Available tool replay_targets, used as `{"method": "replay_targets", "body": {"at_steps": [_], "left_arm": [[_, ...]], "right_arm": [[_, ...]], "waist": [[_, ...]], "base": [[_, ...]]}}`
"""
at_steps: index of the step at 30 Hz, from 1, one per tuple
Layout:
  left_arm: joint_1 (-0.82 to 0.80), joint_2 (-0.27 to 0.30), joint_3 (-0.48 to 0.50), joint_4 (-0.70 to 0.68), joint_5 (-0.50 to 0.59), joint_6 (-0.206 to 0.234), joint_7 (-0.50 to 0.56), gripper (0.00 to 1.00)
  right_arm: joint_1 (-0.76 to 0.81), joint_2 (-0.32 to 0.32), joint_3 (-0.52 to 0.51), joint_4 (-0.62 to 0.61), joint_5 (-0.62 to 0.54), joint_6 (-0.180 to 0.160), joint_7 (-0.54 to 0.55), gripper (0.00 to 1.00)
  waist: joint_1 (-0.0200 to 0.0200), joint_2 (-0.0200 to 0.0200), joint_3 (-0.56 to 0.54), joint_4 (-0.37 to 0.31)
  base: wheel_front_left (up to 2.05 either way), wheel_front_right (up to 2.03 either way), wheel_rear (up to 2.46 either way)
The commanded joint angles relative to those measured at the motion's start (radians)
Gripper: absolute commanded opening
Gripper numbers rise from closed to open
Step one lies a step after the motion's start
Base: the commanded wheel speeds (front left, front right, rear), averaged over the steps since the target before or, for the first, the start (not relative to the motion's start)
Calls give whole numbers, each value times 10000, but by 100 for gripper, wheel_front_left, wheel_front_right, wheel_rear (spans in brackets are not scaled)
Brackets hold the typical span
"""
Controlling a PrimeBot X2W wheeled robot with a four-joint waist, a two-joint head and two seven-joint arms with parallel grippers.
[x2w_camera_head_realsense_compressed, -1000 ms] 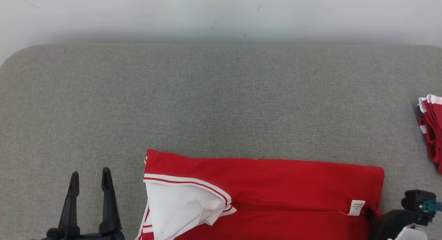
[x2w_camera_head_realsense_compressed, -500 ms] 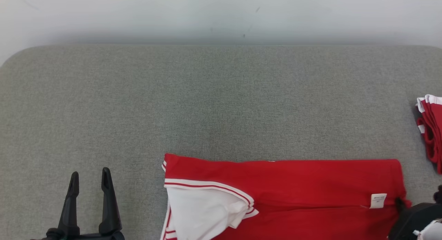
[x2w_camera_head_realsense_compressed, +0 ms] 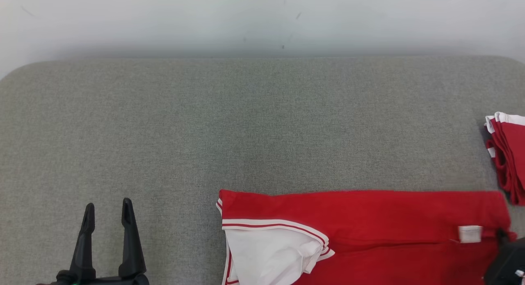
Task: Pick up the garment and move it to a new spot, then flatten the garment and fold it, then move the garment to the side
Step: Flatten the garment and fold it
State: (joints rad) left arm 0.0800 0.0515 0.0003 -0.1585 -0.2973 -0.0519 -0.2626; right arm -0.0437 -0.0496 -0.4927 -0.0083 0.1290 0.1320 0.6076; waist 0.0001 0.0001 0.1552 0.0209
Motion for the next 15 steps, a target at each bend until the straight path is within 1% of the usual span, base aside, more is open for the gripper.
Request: {"method": "replay_targets", "body": {"at_steps": [1, 4, 7, 11, 15], "left_arm": [[-33, -13, 15, 15, 21, 27, -36, 100], [20, -14, 42, 67, 3, 20, -36, 100], [86, -14, 53, 118, -25, 26, -36, 100], [120, -13, -1, 194, -47, -5, -36, 100], [119, -15, -89, 265, -71, -44, -36, 100]], "right_arm": [[158, -10, 289, -206, 239, -23, 164, 0], [514, -12, 1131, -712, 1016, -23, 596, 0], [791, -10, 2358, -1365, 1765, -23, 944, 0], [951, -12, 3862, -1948, 2176, -23, 1195, 0], [772, -16, 5175, -1973, 2345, -23, 1309, 0]], "waist": [[-1, -1, -36, -3], [-1, -1, -116, -8], [-1, -1, -214, -18], [-1, -1, -329, 28], [-1, -1, -402, 133]], "base": [[0, 0, 0], [0, 0, 0], [0, 0, 0], [0, 0, 0], [0, 0, 0]]}}
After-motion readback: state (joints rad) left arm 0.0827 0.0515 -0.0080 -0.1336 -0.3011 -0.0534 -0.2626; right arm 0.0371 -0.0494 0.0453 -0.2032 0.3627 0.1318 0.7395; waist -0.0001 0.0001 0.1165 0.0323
